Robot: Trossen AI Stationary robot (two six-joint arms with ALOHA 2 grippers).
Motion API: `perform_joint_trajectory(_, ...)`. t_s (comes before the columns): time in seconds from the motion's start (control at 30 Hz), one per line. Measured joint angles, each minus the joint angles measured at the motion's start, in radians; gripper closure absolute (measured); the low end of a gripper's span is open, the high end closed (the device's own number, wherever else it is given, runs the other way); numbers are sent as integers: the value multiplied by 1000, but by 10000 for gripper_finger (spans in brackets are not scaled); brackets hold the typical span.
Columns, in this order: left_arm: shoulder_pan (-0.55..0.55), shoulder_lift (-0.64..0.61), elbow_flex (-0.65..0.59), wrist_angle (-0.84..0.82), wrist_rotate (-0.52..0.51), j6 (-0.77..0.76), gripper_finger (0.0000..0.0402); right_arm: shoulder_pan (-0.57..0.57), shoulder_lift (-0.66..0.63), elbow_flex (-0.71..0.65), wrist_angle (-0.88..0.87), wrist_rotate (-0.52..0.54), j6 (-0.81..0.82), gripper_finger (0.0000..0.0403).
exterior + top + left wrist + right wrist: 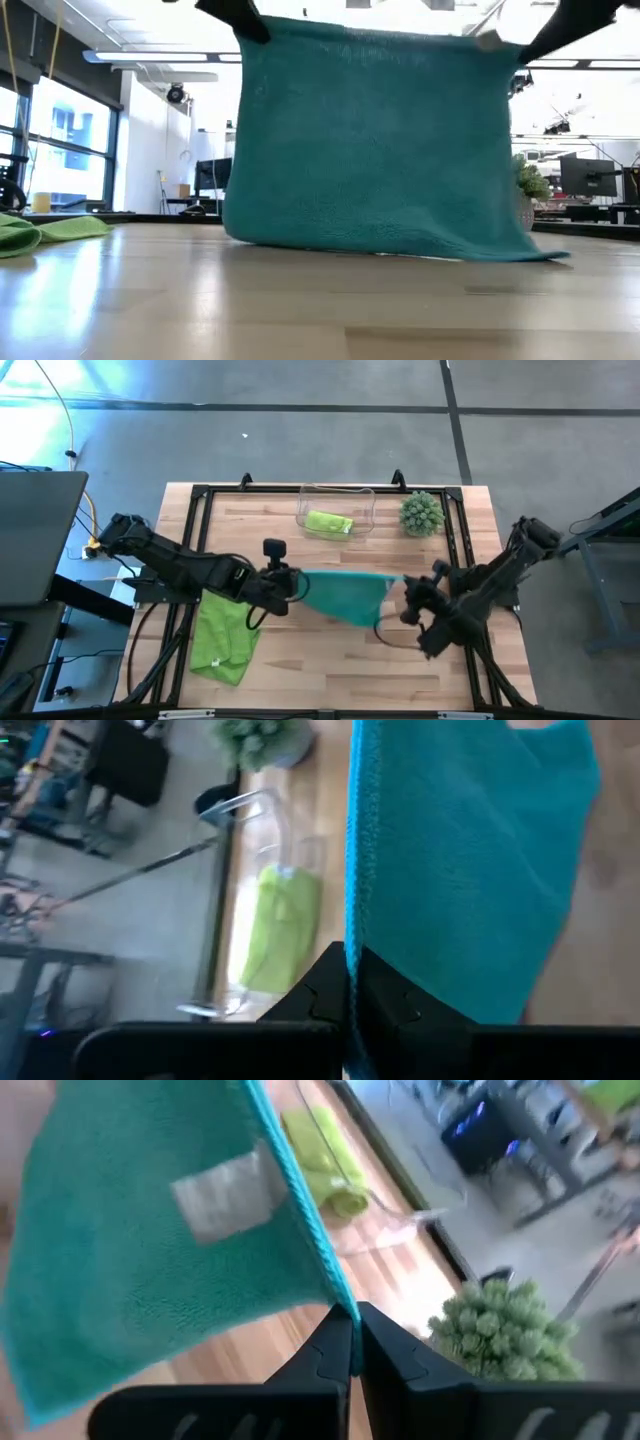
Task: Roll microfiber towels into tight, uniform cylinder then place into a basket
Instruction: Fold the blue microfiber cloth
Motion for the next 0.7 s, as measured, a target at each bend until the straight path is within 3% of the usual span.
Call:
perform_joint_trajectory(0.2, 57, 0, -1, -8, -68, 120, 401, -162, -139, -42, 133, -58, -269, 402)
perform_joint_trajectory(0.5, 99, -4, 54, -23, -302, 215, 401, -329, -208, 151, 159, -64, -684, 402)
perform_joint_trajectory(0.6, 96, -5, 69, -22, -293, 176, 401, -350, -192, 173, 170, -77, -727, 402)
perform_joint_trajectory(0.7, 73, -5, 58, -52, -193, 66, 401, -337, -169, 160, 179, -137, -681, 402)
